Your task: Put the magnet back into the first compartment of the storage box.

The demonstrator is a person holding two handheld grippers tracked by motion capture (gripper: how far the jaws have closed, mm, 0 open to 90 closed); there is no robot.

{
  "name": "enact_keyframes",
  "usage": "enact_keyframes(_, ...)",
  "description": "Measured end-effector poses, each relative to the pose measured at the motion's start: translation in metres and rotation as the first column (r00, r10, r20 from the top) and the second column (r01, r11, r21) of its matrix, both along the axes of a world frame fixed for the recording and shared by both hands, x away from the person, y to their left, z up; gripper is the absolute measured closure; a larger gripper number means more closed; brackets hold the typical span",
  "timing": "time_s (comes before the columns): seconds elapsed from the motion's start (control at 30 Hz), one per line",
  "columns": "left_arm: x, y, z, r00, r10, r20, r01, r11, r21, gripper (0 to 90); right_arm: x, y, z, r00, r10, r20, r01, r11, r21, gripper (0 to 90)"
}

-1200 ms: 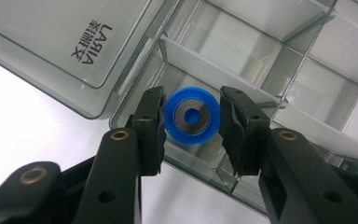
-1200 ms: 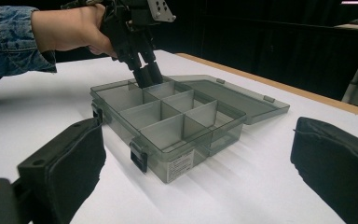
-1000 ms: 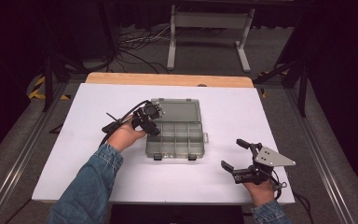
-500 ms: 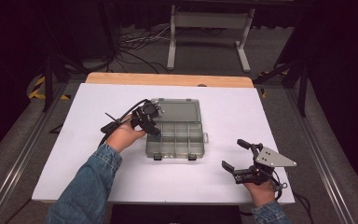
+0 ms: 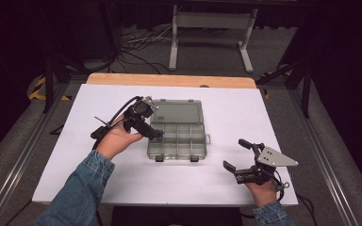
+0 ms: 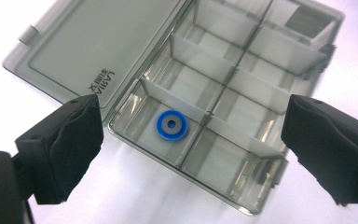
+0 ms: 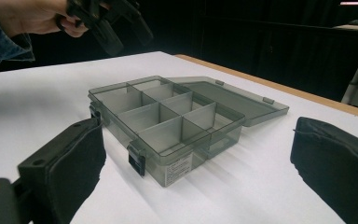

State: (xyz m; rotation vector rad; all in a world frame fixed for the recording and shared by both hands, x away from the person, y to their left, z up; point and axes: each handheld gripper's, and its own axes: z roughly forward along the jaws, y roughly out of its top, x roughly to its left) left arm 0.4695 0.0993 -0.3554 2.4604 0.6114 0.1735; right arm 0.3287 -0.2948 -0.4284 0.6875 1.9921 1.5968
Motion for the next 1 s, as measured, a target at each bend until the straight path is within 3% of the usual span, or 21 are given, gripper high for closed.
enact_keyframes(0.23, -0.022, 0.014, 0.012, 0.9974, -0.006, 0.072, 0.012, 0.9967, -0.081, 3.7, -0.001, -0.002, 0.001, 1.0, -0.007, 0.002, 0.007, 1.0, 0.001, 3.9)
enact_keyframes(0.37, -0.034, 0.024, 0.017, 0.9945, -0.001, 0.105, 0.015, 0.9903, -0.138, 3.4, -0.001, -0.003, 0.001, 1.0, -0.008, 0.004, 0.008, 1.0, 0.0, 3.9)
enact_keyframes(0.53, -0.049, 0.04, 0.018, 0.9909, 0.007, 0.135, 0.024, 0.9738, -0.226, 2.9, -0.002, -0.004, 0.001, 1.0, -0.009, 0.004, 0.009, 1.0, 0.003, 3.8)
enact_keyframes(0.63, -0.056, 0.048, 0.019, 0.9894, 0.018, 0.144, 0.02, 0.9651, -0.261, 2.9, -0.002, -0.004, 0.002, 0.9999, -0.009, 0.005, 0.009, 1.0, 0.002, 3.9)
enact_keyframes(0.77, -0.067, 0.057, 0.015, 0.9824, 0.041, 0.182, 0.013, 0.9582, -0.286, 2.9, -0.003, -0.004, 0.002, 0.9999, -0.009, 0.006, 0.009, 1.0, 0.0, 3.8)
enact_keyframes(1.0, -0.082, 0.074, 0.007, 0.9738, 0.063, 0.219, 0.022, 0.9312, -0.364, 2.4, -0.004, -0.005, 0.002, 0.9999, -0.015, 0.008, 0.015, 1.0, -0.001, 3.9)
